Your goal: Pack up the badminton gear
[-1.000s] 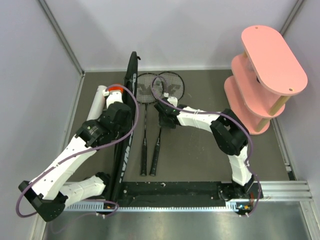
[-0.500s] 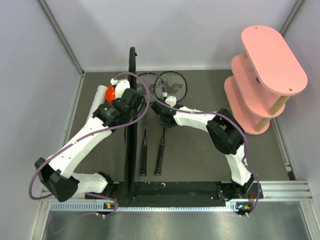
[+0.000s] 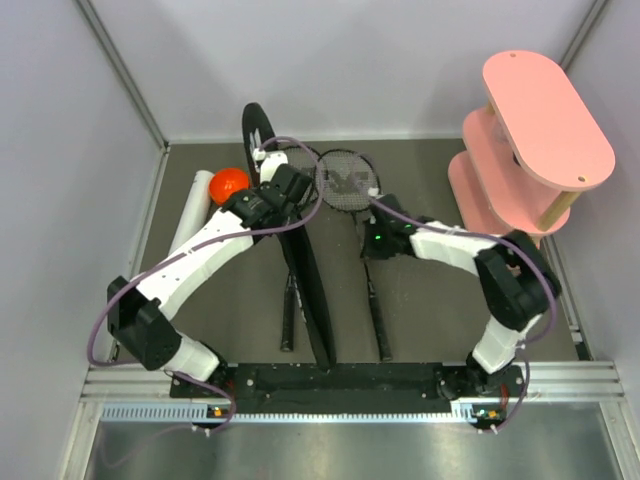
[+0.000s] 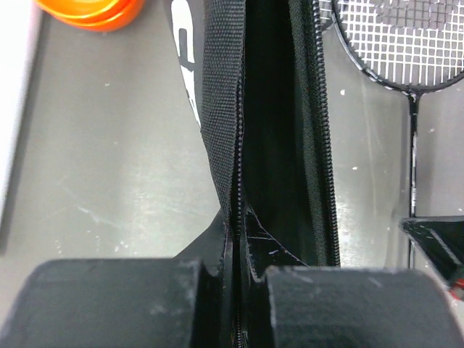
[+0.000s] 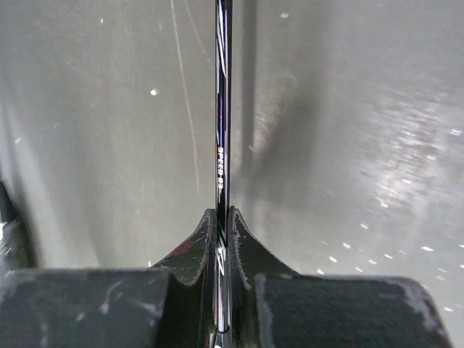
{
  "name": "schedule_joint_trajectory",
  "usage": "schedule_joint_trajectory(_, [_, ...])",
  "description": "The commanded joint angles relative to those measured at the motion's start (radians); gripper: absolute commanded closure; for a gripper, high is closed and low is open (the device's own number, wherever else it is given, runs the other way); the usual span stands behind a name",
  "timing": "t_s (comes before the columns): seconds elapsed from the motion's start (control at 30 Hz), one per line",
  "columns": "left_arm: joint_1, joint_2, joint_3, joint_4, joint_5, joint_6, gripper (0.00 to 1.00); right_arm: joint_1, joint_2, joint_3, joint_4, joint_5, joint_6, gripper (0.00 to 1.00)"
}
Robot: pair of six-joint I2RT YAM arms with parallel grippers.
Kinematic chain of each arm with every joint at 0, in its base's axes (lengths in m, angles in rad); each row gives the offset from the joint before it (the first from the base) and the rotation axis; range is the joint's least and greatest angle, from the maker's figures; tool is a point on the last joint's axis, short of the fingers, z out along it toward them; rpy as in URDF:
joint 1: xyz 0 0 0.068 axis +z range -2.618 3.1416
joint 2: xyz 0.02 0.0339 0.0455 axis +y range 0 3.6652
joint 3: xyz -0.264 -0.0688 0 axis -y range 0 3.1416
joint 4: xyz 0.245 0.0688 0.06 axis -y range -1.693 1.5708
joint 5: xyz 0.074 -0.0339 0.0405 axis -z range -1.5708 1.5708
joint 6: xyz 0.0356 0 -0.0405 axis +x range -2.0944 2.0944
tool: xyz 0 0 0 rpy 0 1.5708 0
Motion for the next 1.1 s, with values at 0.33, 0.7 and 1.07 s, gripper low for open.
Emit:
schedule_joint_trajectory(0.33, [0.027, 0.193, 0.087, 0.228, 0.143, 0.072, 1.0, -0.244, -0.381, -0.269, 0.257, -0.677, -0.09, 1.0])
schedule_joint_trajectory(0.7, [0.2, 0.182, -0.105, 0.55, 0.533, -0.049, 1.0, -0.285, -0.632, -0.366, 0.39, -0.833, 0.223, 1.0])
schedule_joint_trajectory(1.07, [0.252, 0.227, -0.105, 0.657, 0.683, -0.185, 1.0, -0.261, -0.708, -0.404, 0.582, -1.022, 0.498, 1.0])
